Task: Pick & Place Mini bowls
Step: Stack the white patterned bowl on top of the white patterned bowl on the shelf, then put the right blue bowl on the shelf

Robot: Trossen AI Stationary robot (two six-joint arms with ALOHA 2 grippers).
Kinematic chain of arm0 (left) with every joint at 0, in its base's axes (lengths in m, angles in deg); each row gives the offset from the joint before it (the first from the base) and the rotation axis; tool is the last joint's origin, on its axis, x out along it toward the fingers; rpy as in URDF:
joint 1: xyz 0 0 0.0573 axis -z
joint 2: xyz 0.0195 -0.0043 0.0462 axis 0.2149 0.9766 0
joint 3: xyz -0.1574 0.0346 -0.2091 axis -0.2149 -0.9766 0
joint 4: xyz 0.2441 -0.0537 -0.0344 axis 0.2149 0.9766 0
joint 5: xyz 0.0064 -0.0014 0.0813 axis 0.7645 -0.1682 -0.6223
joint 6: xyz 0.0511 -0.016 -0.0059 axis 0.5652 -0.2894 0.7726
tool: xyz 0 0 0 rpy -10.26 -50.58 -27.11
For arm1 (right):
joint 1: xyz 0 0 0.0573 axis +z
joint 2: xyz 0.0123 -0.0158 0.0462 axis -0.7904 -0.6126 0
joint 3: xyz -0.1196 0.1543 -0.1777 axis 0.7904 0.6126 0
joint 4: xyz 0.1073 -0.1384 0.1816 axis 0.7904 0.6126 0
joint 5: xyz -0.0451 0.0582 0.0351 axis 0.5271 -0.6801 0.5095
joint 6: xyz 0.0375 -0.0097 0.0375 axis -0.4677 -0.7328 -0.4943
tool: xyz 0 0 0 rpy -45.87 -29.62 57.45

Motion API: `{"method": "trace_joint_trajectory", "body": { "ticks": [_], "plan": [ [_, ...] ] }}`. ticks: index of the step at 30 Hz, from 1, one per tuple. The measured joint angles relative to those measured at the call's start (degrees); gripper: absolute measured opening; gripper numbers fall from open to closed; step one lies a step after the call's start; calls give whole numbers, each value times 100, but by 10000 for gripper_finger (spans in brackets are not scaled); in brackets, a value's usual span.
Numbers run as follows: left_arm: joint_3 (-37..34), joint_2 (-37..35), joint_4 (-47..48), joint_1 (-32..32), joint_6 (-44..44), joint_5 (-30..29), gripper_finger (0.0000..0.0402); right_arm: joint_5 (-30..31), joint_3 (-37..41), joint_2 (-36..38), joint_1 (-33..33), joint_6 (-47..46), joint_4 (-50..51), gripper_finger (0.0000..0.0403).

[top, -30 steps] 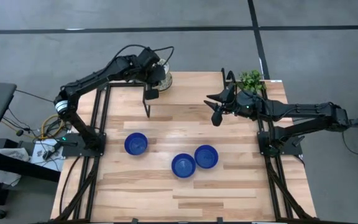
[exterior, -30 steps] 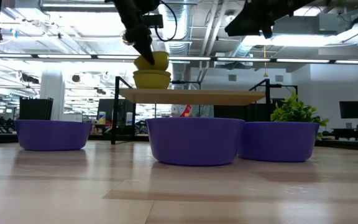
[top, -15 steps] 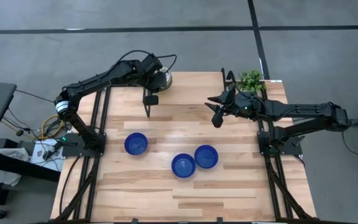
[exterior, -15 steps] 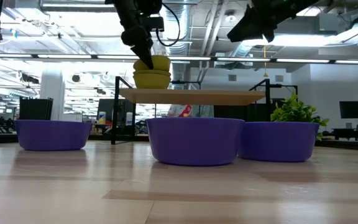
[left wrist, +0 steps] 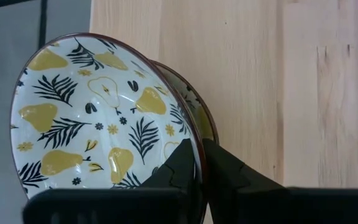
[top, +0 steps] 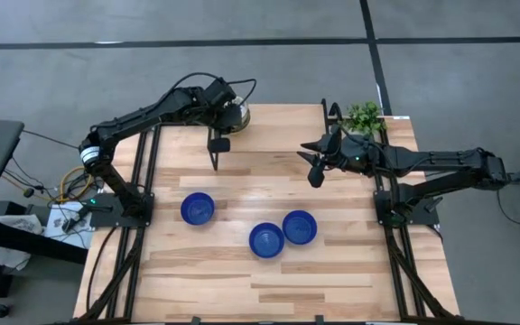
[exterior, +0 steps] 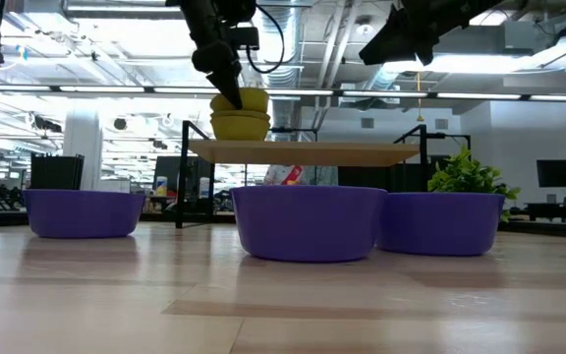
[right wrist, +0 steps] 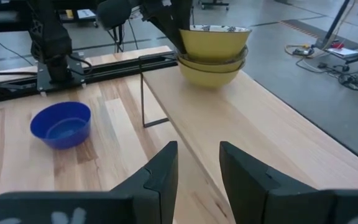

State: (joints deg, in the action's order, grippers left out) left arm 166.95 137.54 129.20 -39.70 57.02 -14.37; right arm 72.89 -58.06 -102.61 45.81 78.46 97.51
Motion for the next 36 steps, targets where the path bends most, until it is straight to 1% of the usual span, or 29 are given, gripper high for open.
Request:
{"method": "trace_joint_trajectory", "body": {
  "ticks": [4,11,15,21,33,36],
  "plan": [
    [0,0,0,0,-9,-27,35,0,0,0,0,3,26,108],
    [0,-9,-4,-2,-24,-96,90,0,0,0,0,1,27,108],
    [0,-9,-4,-2,-24,-110,105,0,-1,0,0,1,28,108],
    [0,-87,6,-2,-26,-115,108,0,-2,0,0,1,30,108],
    [0,-400,2,-2,-179,59,108,0,-2,0,0,1,30,108],
    [0,-529,-38,-2,-349,66,108,0,-2,0,0,1,30,108]
  ]
}}
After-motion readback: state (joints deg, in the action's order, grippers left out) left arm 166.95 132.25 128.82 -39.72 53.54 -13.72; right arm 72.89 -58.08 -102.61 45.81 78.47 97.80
